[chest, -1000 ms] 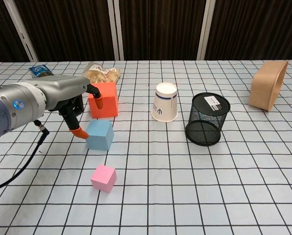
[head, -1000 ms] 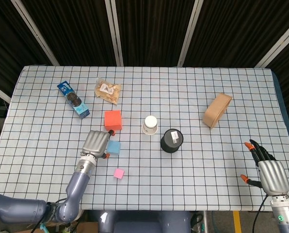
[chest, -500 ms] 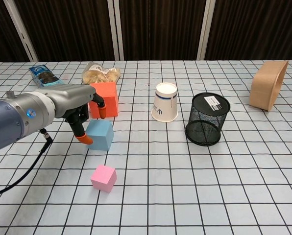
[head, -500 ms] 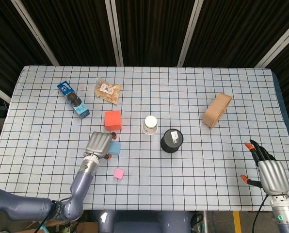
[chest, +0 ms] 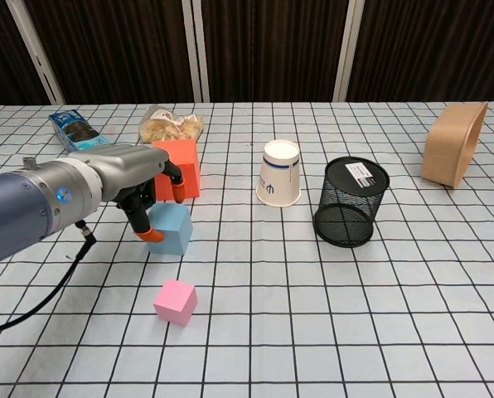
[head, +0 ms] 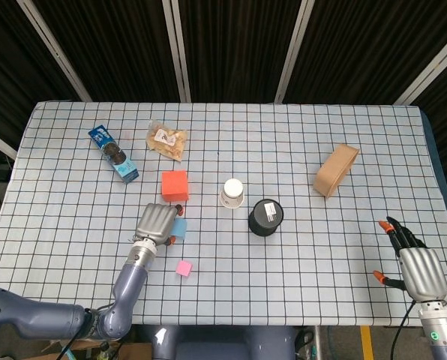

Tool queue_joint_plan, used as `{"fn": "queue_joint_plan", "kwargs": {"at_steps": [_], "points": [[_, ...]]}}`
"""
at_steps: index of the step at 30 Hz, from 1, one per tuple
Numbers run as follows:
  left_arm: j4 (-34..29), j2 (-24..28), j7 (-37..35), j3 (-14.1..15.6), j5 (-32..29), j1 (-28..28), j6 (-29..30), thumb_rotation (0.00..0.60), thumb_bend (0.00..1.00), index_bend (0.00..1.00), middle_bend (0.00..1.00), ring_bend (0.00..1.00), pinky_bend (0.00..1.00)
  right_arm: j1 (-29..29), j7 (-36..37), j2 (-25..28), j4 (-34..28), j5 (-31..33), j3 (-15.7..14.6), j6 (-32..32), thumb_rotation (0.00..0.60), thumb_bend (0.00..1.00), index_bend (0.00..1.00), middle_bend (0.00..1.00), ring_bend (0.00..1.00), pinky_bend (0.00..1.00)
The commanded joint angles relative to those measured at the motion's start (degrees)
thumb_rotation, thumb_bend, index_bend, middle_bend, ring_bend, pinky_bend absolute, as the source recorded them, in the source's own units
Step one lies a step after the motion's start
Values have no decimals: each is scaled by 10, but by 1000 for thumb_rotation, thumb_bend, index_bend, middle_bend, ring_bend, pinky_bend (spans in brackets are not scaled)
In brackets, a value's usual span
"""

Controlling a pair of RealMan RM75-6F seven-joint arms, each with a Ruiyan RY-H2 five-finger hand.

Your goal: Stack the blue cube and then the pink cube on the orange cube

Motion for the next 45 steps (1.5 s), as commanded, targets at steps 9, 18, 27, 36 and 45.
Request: {"fn": "queue_joint_plan", "kwargs": {"at_steps": [9,18,27,36,45], "points": [[5,-2,-5,2,0,-3,-2,600,266,377,914,800,847,0,4,2,0,1,1,0,600,104,124,96,170,369],[0,1,-7,3,0,-3,3,600,275,398,914,800,847,0,6,3,0,2,1,-1,600,103,124,96,170,369],[-54,33,11,-30,-28,-10,36,600,276,404,914,800,847,-1,7,4,-1,1,1,0,600,102,124,96,170,370],[-122,73,68,-104,-113,-40,113,600,276,406,913,800,847,0,2,3,-2,1,0,-2,600,104,124,96,170,369],[-125,94,102,-171,-193,-72,168,600,276,404,905,798,846,0,-5,1,-3,2,-1,-4,600,103,124,96,170,369]]}}
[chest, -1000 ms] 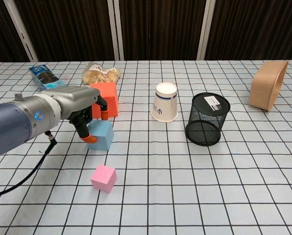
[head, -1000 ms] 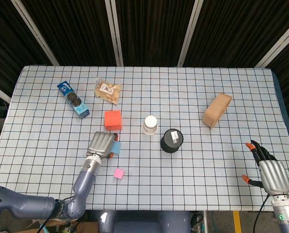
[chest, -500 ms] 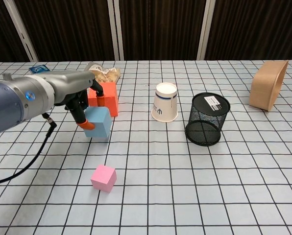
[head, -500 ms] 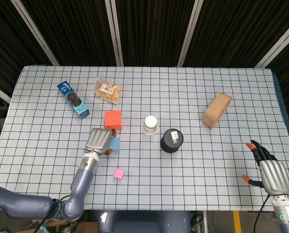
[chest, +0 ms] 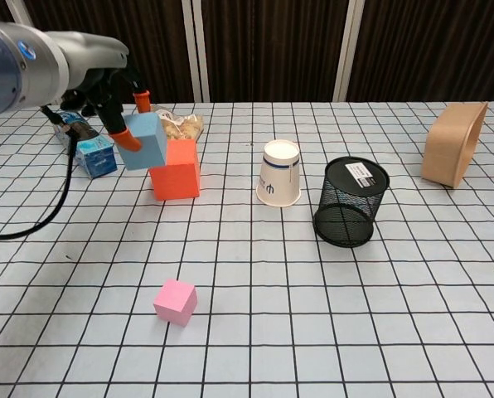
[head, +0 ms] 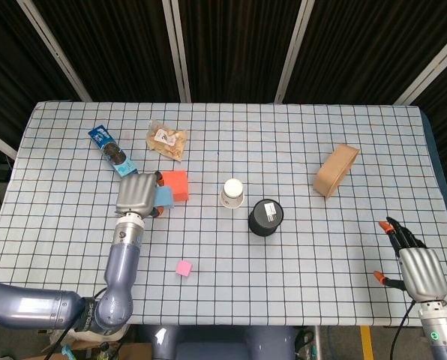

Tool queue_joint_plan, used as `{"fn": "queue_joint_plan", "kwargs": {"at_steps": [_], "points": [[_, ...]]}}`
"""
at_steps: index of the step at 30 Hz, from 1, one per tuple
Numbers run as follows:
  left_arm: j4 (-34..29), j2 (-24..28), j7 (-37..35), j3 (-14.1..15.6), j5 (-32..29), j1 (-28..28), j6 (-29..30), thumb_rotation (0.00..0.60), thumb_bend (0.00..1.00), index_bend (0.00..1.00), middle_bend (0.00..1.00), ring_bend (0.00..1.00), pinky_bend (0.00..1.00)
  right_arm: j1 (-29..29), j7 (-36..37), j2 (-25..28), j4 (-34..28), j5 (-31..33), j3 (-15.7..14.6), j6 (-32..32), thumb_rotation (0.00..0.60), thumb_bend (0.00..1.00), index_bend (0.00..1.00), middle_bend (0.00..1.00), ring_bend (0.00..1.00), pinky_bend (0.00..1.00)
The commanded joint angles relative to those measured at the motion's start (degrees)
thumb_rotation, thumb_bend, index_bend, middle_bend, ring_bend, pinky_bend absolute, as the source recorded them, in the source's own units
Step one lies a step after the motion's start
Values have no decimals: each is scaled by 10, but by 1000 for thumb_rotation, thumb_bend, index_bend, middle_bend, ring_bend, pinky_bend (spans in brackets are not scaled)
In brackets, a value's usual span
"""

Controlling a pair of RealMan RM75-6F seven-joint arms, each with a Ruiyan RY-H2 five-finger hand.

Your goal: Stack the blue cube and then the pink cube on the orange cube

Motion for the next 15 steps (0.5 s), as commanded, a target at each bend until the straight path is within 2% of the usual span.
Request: {"fn": "queue_joint_plan", "kwargs": {"at_steps": [1,6,11,15], "points": [[14,7,11,-12,-15,-13,6,600,275,405,905,798,846,0,-1,0,0,1,0,0,600,103,124,96,170,369],[46,11,-13,-29,-39,-15,-26,600,276,407,905,798,846,-1,-6,1,-2,5,1,-1,600,104,124,96,170,369],[88,20,-34,-25,-48,-19,-103,600,276,407,905,798,846,0,-18,-4,-1,13,3,-5,600,103,124,96,170,369],[111,23,-40,-14,-50,-27,-137,600,276,408,904,798,846,2,-29,-8,0,18,4,-11,600,103,124,96,170,370]]}}
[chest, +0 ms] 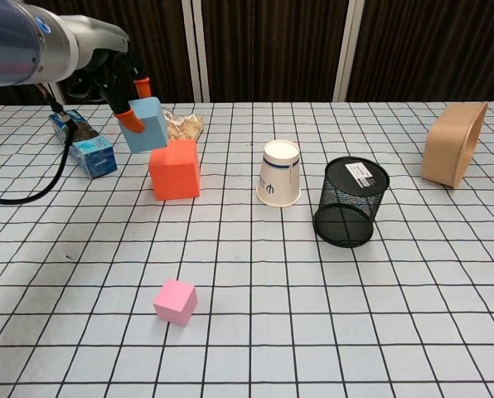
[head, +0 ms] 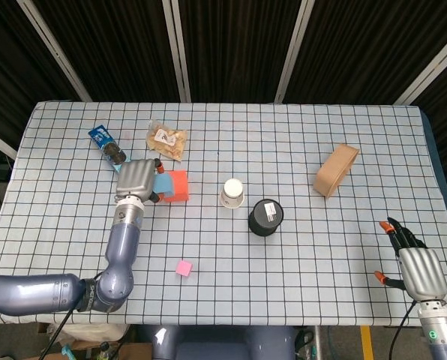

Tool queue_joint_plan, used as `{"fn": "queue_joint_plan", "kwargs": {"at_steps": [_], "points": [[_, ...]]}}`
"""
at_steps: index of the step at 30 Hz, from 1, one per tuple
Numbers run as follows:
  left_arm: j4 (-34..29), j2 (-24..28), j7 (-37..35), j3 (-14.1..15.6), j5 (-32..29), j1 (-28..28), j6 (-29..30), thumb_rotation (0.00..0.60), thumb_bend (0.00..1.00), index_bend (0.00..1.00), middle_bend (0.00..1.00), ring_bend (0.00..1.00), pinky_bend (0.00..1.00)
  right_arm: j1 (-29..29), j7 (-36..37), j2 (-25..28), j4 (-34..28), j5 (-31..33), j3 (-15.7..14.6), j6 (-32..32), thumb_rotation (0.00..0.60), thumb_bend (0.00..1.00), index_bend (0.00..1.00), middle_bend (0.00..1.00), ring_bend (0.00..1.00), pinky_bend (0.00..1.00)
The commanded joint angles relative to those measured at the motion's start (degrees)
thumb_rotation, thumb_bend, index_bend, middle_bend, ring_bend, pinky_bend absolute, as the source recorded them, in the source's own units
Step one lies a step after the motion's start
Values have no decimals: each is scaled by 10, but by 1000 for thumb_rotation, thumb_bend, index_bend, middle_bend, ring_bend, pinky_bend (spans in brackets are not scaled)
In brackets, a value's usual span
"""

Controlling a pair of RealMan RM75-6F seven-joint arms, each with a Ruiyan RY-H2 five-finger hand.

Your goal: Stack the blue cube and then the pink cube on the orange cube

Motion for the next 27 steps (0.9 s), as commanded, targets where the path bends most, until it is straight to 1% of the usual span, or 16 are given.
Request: {"fn": "queue_joint_plan", "kwargs": {"at_steps": [1,10,24,27], "points": [[27,3,-10,10,-3,-10,-28,600,276,409,904,798,846,2,-7,-3,0,4,1,-4,600,103,124,96,170,370],[62,2,-6,34,0,-30,-32,600,280,431,903,796,845,5,-19,-8,4,18,3,-16,600,103,124,96,171,369],[77,6,-37,37,-10,-41,-62,600,280,432,903,795,844,9,-26,-11,5,27,3,-27,600,103,124,96,170,370],[83,3,-41,42,-8,-44,-61,600,281,433,903,795,844,8,-26,-11,4,26,3,-26,600,103,124,96,170,369]]}}
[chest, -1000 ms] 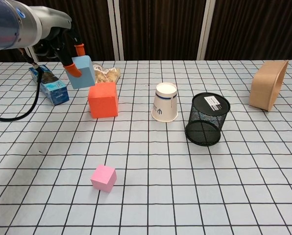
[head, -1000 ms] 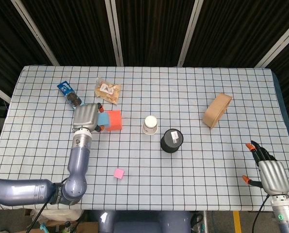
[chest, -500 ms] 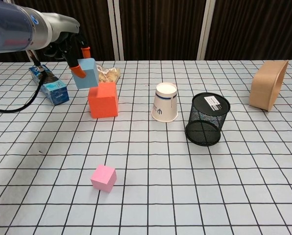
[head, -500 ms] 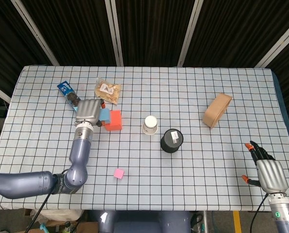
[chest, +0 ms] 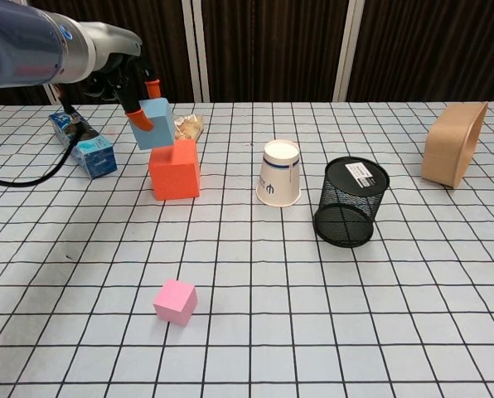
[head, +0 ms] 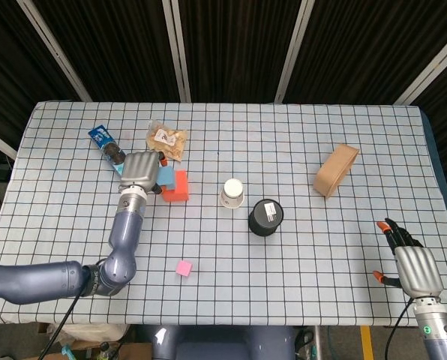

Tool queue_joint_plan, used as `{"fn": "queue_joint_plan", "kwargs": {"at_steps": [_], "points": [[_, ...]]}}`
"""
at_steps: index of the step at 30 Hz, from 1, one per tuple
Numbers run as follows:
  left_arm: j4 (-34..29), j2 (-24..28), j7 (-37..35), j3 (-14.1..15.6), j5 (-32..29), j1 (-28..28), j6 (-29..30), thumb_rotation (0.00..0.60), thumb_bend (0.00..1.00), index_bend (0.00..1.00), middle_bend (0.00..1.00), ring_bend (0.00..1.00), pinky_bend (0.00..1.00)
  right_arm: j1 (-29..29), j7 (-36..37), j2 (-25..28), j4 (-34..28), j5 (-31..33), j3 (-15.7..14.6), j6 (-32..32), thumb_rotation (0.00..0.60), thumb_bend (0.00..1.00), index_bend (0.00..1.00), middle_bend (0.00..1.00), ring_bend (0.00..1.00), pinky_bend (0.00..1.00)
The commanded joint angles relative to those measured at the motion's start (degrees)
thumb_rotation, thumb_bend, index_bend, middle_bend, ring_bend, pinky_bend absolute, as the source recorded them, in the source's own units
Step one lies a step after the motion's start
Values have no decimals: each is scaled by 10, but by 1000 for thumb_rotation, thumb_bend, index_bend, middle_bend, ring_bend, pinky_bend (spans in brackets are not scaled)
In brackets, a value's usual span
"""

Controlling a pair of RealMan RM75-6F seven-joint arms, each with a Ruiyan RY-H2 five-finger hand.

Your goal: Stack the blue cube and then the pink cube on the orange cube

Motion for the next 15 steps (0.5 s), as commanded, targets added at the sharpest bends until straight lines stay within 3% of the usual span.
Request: {"fn": "queue_joint_plan", "kwargs": {"at_steps": [1,15], "points": [[6,-4,-2,5,1,-3,2,600,281,433,903,795,844,0,1,1,-1,-1,0,1,600,103,124,96,170,369],[46,-30,-7,20,-2,-17,7,600,280,433,904,795,844,0,1,1,0,-2,-1,1,600,103,124,96,170,370]]}}
